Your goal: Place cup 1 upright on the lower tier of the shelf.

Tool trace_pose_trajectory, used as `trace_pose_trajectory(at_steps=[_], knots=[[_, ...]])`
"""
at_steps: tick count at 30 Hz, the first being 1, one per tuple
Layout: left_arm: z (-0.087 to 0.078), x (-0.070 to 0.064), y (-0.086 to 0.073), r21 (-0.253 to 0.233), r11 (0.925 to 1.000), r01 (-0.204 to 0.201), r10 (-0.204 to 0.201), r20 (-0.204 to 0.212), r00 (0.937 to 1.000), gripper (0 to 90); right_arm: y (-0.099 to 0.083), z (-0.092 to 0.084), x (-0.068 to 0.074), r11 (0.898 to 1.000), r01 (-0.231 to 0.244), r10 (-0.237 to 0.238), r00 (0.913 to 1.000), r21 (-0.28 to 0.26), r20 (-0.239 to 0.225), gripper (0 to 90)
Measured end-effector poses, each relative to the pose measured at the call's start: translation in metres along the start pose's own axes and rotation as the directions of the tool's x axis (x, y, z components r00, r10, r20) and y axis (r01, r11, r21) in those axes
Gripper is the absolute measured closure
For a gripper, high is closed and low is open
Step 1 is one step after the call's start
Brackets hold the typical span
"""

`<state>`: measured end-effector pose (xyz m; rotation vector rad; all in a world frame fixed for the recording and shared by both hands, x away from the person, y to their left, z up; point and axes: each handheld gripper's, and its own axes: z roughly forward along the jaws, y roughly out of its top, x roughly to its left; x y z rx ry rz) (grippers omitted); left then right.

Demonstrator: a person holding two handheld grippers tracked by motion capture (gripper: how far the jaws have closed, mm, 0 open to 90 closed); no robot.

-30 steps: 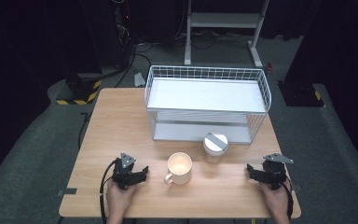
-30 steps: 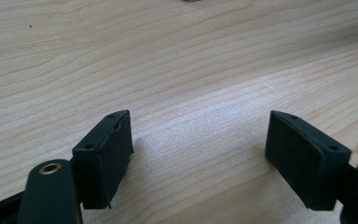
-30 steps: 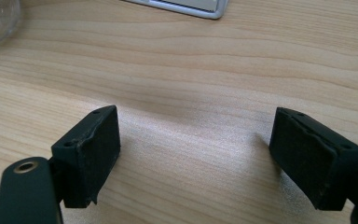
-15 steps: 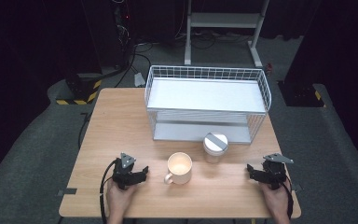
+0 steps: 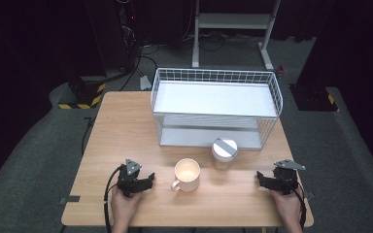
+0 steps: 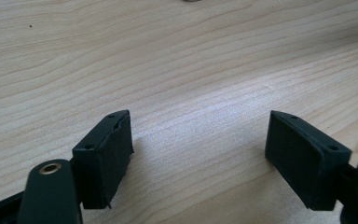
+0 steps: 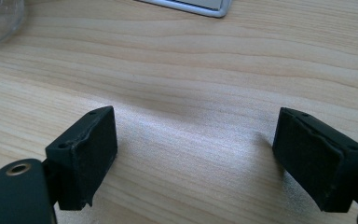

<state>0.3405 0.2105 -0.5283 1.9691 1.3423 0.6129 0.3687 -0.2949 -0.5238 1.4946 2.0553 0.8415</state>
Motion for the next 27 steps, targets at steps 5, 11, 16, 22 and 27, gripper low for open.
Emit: trace_pose_trajectory(at_steps=[5,11,16,22,27], knots=[[0.0,0.0,0.0,0.0,1.0,0.0,0.0,0.0,1.0,23.3,-0.002,-0.002,0.0,1.0,-0.003,0.003,1.0,-0.003,-0.002,13.5],[0.0,0.0,0.0,0.0,1.0,0.0,0.0,-0.001,1.0,23.3,-0.004,-0.006,0.0,1.0,-0.006,0.006,0.9999,-0.028,-0.011,13.6],[0.0,0.0,0.0,0.0,1.0,0.0,0.0,-0.001,1.0,23.3,-0.006,-0.008,0.003,0.999,0.002,-0.003,0.9996,-0.042,-0.028,13.6],[0.0,0.0,0.0,0.0,1.0,0.0,0.0,-0.001,1.0,23.3,-0.007,-0.013,0.005,0.997,0.006,-0.01,0.9987,-0.073,-0.05,13.6],[0.0,0.0,0.0,0.0,1.0,0.0,0.0,-0.001,1.0,23.3,-0.008,-0.015,0.01,0.997,0.021,-0.026,0.9975,-0.076,-0.065,13.7]])
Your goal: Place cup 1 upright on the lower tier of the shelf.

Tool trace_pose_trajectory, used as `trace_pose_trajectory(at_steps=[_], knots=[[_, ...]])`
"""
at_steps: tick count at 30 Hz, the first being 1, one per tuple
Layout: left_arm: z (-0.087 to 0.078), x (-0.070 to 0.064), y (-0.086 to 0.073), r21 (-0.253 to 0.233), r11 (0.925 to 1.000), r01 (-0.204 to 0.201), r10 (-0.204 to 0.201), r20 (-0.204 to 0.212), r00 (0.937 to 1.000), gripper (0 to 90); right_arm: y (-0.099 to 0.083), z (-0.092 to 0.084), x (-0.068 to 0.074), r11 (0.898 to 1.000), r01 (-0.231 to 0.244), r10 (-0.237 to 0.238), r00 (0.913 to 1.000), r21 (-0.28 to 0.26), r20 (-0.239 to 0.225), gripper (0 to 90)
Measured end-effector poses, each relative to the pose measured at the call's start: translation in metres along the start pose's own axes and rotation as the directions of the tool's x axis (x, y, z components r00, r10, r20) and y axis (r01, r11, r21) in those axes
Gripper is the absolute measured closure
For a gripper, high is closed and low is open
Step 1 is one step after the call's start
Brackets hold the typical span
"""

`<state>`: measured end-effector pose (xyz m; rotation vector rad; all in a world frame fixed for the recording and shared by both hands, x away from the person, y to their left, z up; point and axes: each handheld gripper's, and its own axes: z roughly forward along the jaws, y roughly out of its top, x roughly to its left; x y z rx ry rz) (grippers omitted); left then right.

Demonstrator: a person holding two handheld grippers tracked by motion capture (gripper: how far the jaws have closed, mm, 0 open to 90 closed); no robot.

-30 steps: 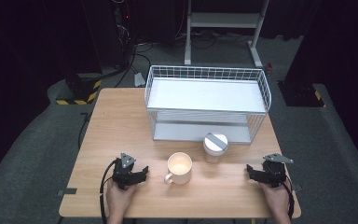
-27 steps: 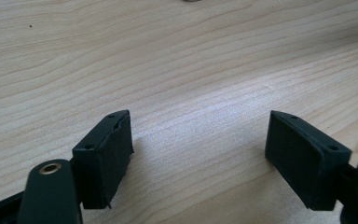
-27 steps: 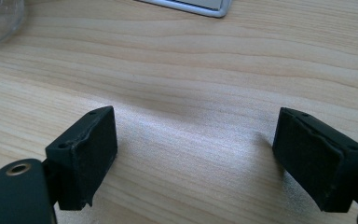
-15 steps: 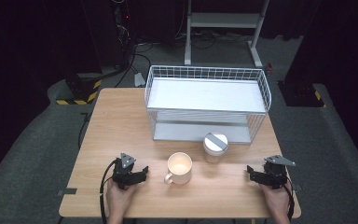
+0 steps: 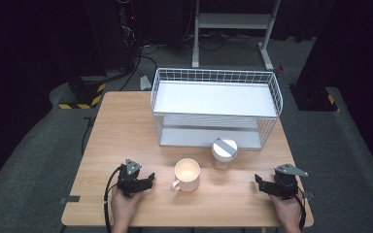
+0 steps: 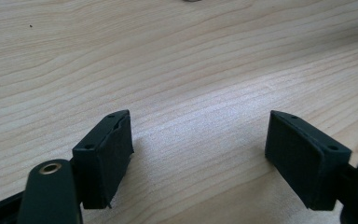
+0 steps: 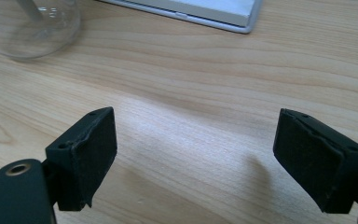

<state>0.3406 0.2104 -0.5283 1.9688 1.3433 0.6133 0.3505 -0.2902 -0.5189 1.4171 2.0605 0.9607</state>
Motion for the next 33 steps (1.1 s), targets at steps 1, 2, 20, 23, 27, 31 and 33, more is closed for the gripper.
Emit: trace_pose_trajectory(at_steps=[1,2,20,23,27,31,33], knots=[[0.0,0.0,0.0,0.0,1.0,0.0,0.0,0.0,1.0,23.3,0.0,0.0,0.001,1.0,0.003,-0.003,1.0,-0.002,-0.002,13.6],[0.0,0.0,0.0,0.0,1.0,0.0,0.0,0.0,1.0,23.3,0.0,0.0,0.001,1.0,0.005,-0.005,1.0,-0.005,-0.004,13.6],[0.0,0.0,0.0,0.0,1.0,0.0,0.0,0.0,1.0,23.3,0.003,-0.001,0.018,0.999,0.023,-0.025,0.9985,-0.03,-0.049,13.5],[0.0,0.0,0.0,0.0,1.0,0.0,0.0,0.0,1.0,23.3,0.004,-0.001,0.021,0.999,0.026,-0.028,0.998,-0.034,-0.057,13.4],[0.0,0.0,0.0,0.0,1.0,0.0,0.0,0.0,1.0,23.3,0.005,0.0,0.025,0.998,0.046,-0.049,0.9964,-0.036,-0.07,13.3],[0.0,0.0,0.0,0.0,1.0,0.0,0.0,0.0,1.0,23.3,0.007,0.0,0.031,0.998,0.043,-0.046,0.9954,-0.038,-0.084,13.3],[0.0,0.0,0.0,0.0,1.0,0.002,-0.002,0.0,1.0,23.3,0.007,0.001,0.033,0.998,0.049,-0.053,0.994,-0.044,-0.096,13.3]])
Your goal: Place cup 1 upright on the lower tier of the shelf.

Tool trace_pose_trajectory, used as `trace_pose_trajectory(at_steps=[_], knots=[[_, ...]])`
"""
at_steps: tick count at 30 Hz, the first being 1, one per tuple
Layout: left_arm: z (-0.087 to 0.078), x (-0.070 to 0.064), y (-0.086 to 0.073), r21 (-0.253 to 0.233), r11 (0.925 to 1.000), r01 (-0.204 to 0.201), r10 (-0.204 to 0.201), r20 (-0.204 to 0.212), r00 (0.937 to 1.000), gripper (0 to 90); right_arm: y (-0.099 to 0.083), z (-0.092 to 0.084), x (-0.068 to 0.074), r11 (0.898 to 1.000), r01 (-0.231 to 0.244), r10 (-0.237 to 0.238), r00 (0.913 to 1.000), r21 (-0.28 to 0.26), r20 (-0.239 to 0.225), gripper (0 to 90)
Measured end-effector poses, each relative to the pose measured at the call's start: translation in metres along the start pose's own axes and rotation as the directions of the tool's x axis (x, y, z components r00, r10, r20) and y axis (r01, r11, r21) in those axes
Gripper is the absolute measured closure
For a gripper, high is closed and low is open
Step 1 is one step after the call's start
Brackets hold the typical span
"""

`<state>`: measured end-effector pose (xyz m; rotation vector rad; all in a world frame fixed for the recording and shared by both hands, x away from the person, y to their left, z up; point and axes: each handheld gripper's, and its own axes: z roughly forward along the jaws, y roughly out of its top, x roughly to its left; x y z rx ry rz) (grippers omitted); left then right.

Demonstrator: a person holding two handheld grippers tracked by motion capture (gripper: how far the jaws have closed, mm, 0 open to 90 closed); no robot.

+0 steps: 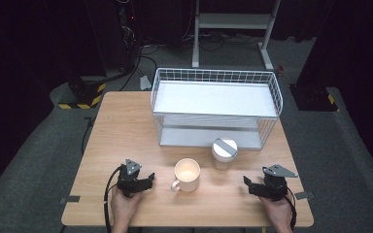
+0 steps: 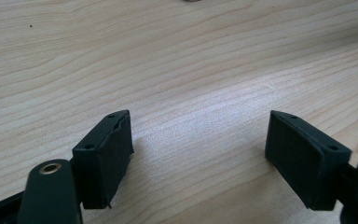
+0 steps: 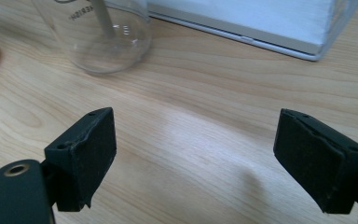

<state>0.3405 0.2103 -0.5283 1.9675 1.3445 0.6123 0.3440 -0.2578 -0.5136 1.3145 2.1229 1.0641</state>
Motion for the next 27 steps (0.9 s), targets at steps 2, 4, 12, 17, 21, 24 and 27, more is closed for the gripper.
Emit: trace_pose_trajectory(at_steps=[2,4,12,17,21,24,27], knots=[[0.0,0.0,0.0,0.0,1.0,-0.002,0.002,-0.001,1.0,23.3,0.001,0.001,0.003,1.0,0.001,-0.001,1.0,0.0,-0.009,13.2],[0.0,0.0,0.0,0.0,1.0,0.0,0.0,0.0,1.0,23.3,0.002,0.003,0.006,1.0,0.004,-0.004,0.9998,0.004,-0.019,13.0],[0.0,0.0,0.0,0.0,1.0,-0.001,0.001,0.0,1.0,23.3,0.006,0.007,0.016,1.0,0.013,-0.013,0.9984,-0.009,-0.056,11.5],[0.0,0.0,0.0,0.0,1.0,-0.002,0.002,-0.001,1.0,23.3,0.01,0.008,0.018,0.999,0.026,-0.027,0.9976,-0.024,-0.064,10.8],[0.0,0.0,0.0,0.0,1.0,0.0,0.0,0.0,1.0,23.3,0.012,0.009,0.02,0.999,0.017,-0.019,0.9972,-0.027,-0.072,10.2],[0.0,0.0,0.0,0.0,1.0,0.0,0.0,0.0,1.0,23.3,0.013,0.011,0.022,0.999,0.026,-0.029,0.9966,-0.035,-0.077,10.1],[0.0,0.0,0.0,0.0,1.0,0.0,0.0,0.0,1.0,23.3,0.015,0.012,0.024,0.999,0.023,-0.026,0.9964,-0.039,-0.081,10.0]])
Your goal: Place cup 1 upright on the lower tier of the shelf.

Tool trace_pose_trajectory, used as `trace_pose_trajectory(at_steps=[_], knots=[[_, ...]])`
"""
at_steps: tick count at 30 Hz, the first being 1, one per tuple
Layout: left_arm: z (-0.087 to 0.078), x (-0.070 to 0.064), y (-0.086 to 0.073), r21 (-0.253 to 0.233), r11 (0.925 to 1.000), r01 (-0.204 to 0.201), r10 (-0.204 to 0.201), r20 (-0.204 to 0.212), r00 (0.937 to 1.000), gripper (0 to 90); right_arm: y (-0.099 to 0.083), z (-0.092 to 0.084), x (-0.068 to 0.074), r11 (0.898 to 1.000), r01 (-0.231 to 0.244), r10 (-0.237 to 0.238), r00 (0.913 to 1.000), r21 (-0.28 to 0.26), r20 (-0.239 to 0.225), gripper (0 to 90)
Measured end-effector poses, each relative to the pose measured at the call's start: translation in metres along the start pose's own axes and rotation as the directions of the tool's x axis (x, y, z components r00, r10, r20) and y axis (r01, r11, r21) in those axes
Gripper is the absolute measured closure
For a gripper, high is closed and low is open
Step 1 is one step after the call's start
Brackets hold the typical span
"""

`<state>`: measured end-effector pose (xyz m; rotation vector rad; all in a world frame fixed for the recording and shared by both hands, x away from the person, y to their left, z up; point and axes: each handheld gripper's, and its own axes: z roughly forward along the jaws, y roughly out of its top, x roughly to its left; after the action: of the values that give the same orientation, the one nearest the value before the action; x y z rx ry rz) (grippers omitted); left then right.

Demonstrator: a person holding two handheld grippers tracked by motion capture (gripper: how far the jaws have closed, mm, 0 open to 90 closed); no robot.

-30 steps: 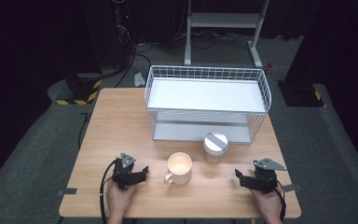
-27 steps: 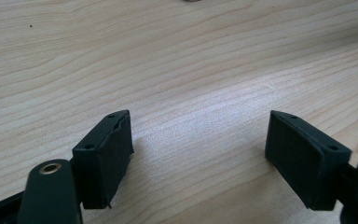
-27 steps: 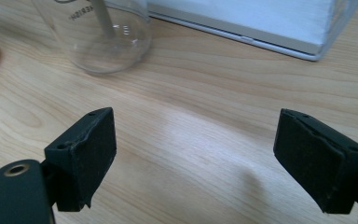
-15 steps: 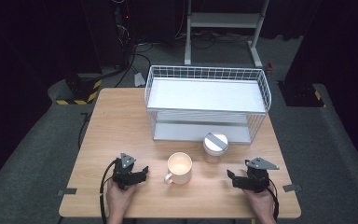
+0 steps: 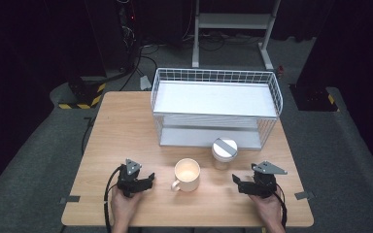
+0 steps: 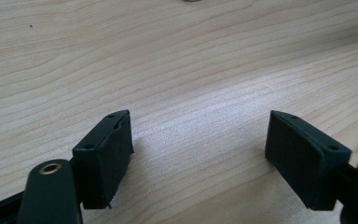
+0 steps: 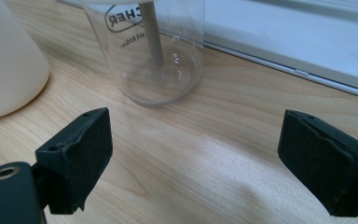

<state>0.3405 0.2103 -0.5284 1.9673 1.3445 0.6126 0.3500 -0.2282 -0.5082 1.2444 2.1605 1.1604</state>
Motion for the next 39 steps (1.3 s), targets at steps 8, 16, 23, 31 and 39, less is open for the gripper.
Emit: trace_pose_trajectory(at_steps=[8,16,23,31,39], knots=[[0.0,0.0,0.0,0.0,1.0,-0.002,0.002,0.0,1.0,23.3,0.005,0.004,0.003,1.0,0.006,-0.007,0.9999,-0.016,-0.011,9.9],[0.0,0.0,0.0,0.0,1.0,0.0,0.0,0.0,1.0,23.3,0.01,0.007,0.006,1.0,0.002,-0.002,0.9998,-0.027,-0.018,9.9],[0.0,0.0,0.0,0.0,1.0,-0.001,0.001,0.0,1.0,23.3,0.018,0.013,0.01,1.0,0.011,-0.011,0.9996,-0.026,-0.024,9.9],[0.0,0.0,0.0,0.0,1.0,0.0,0.0,0.0,1.0,23.3,0.025,0.021,0.014,0.999,0.012,-0.014,0.9991,-0.038,-0.039,9.8],[0.0,0.0,0.0,0.0,1.0,0.0,0.0,0.0,1.0,23.3,0.032,0.031,0.017,0.999,0.023,-0.024,0.9989,-0.039,-0.041,9.8]])
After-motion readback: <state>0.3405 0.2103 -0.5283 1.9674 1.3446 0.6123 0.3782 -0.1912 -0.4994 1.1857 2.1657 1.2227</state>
